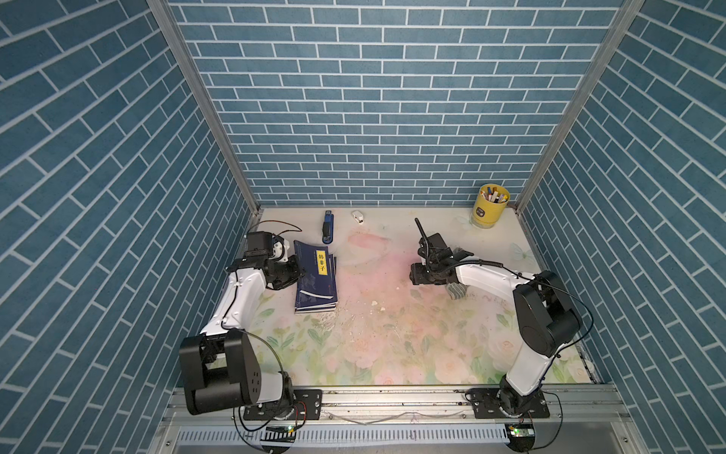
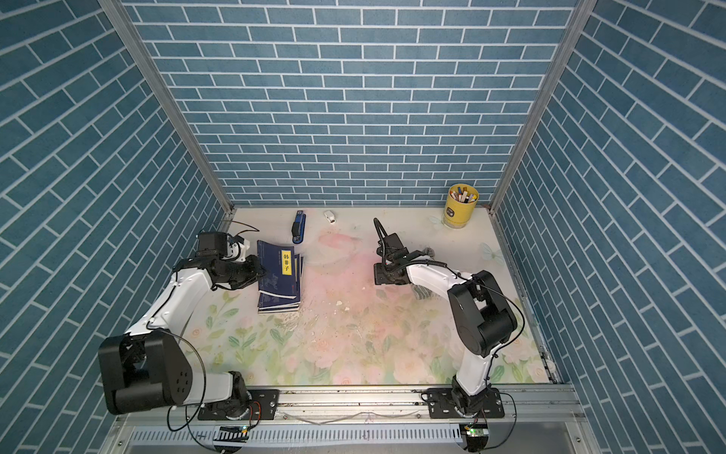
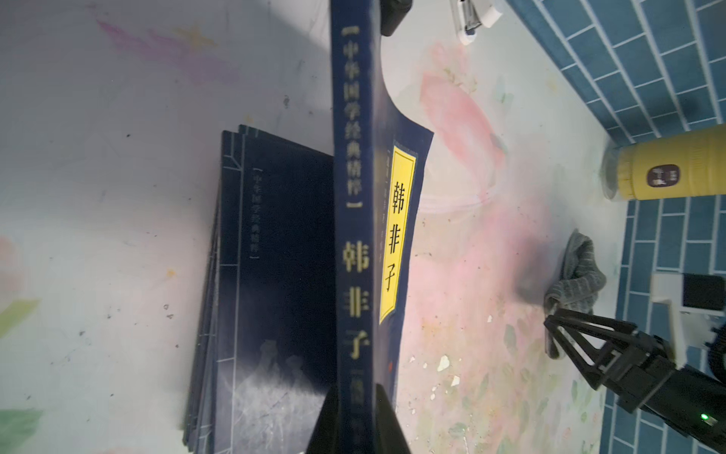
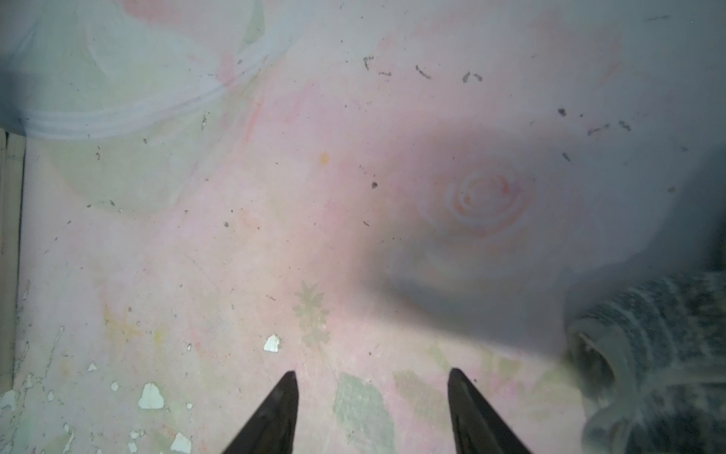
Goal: Wipe the cover of the book
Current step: Place the book on the book.
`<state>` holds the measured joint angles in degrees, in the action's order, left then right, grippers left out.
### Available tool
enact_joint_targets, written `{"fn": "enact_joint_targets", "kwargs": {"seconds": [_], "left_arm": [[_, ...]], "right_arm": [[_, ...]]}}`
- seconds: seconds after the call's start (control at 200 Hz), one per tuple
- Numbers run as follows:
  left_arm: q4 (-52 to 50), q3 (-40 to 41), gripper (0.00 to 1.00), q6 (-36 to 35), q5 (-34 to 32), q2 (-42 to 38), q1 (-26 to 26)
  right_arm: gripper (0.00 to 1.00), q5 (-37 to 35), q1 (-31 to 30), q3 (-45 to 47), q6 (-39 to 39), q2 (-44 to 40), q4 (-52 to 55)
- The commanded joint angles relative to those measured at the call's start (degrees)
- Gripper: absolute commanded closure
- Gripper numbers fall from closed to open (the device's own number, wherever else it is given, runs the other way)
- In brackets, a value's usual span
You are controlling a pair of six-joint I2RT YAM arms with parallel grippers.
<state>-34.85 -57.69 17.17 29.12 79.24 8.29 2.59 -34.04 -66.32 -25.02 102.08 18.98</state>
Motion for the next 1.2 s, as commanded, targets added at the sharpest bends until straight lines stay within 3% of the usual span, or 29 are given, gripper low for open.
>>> {"fn": "enact_joint_targets", "kwargs": {"seconds": [0.0,0.265,0.995,1.195], "left_arm": [[0.44,0.86,0.99,-1.27,-3.09,0.92,0.21],[0.03,1.37,0.99,-3.45,-2.58,3.47,0.00],[-2.63,-0.24,0.95,-6.19,-13.70,8.82,-5.92],[-2.17,0.07,0.88,-5.78,-15.38,9.46,-5.92]], "right_arm": [[0.39,1.21,0.29,-0.83,1.64,1.45,-0.82],[0.39,-0.19,0.55,0.62,2.58,0.43,-1.25],[0.38,-0.12,1.60,2.05,3.22,0.32,-2.21],[0.38,-0.04,1.61,2.13,3.13,0.25,-2.17]]}}
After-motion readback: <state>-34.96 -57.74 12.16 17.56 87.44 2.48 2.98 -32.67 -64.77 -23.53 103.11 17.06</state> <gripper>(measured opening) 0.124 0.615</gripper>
